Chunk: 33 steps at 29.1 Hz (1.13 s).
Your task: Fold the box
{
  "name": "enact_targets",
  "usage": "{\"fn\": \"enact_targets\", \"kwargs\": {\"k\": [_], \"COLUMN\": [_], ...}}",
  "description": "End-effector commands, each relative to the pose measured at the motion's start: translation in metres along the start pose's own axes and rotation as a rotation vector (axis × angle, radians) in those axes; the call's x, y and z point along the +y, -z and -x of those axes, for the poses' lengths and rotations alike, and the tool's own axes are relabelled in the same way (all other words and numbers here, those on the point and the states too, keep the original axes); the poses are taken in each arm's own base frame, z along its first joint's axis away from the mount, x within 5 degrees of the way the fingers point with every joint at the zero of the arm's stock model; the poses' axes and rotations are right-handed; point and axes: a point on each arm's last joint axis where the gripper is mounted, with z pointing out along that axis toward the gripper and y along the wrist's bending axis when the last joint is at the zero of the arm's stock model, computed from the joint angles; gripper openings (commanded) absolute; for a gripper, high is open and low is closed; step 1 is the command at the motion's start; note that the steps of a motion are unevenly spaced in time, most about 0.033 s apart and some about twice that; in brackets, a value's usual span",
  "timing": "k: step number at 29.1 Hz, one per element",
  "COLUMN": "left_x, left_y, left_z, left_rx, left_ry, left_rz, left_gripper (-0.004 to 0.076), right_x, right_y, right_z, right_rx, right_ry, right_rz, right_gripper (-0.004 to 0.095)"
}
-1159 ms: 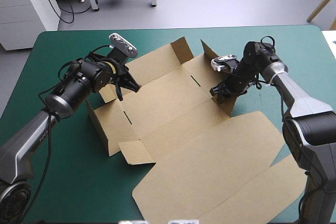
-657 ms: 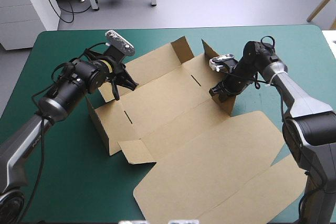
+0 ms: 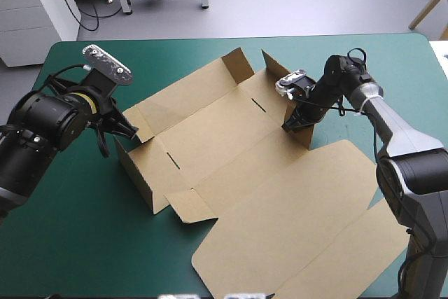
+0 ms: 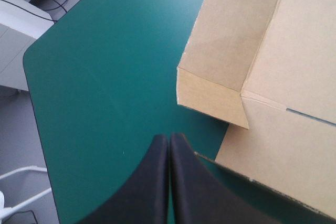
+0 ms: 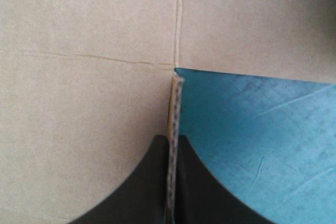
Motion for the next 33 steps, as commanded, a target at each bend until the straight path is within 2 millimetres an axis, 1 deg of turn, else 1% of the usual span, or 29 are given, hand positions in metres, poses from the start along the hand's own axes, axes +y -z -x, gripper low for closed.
{"fn": "enact_targets", "kwargs": {"k": [1, 7, 8, 11, 18, 22, 27, 33], "left_x": [0.011, 0.013, 0.013, 0.013, 0.011, 0.009, 0.009, 0.009], "left_y": [0.028, 0.048, 0.053, 0.059, 0.065, 0.063, 0.064, 0.064], "left_z": [-0.003, -0.022, -0.028, -0.037, -0.049, -0.054, -0.055, -0.054], "left_rx": [-0.05, 0.009, 0.002, -0.001, 0.011, 0.03, 0.029, 0.022], "left_ry": [0.045, 0.069, 0.074, 0.087, 0.106, 0.112, 0.116, 0.133], "left_rz": [0.038, 0.04, 0.042, 0.044, 0.043, 0.04, 0.036, 0.037], "left_gripper": [-0.001, -0.001, -0.001, -0.001, -0.001, -0.001, -0.001, -0.001], "right_x": [0.004, 0.004, 0.006, 0.012, 0.04, 0.059, 0.085, 0.109], "right_y": [0.027, 0.032, 0.035, 0.037, 0.036, 0.032, 0.027, 0.023], "right_z": [0.007, 0.013, 0.017, 0.025, 0.053, 0.066, 0.077, 0.088], "right_rx": [-0.085, -0.112, -0.123, -0.15, -0.26, -0.309, -0.341, -0.437], "right_ry": [0.125, 0.296, 0.345, 0.455, 0.639, 0.751, 0.927, 1.04], "right_rz": [-0.052, -0.082, -0.094, -0.12, -0.215, -0.255, -0.272, -0.246], "right_gripper": [-0.0019, -0.0019, -0.0019, -0.0019, -0.002, -0.002, -0.002, -0.002]}}
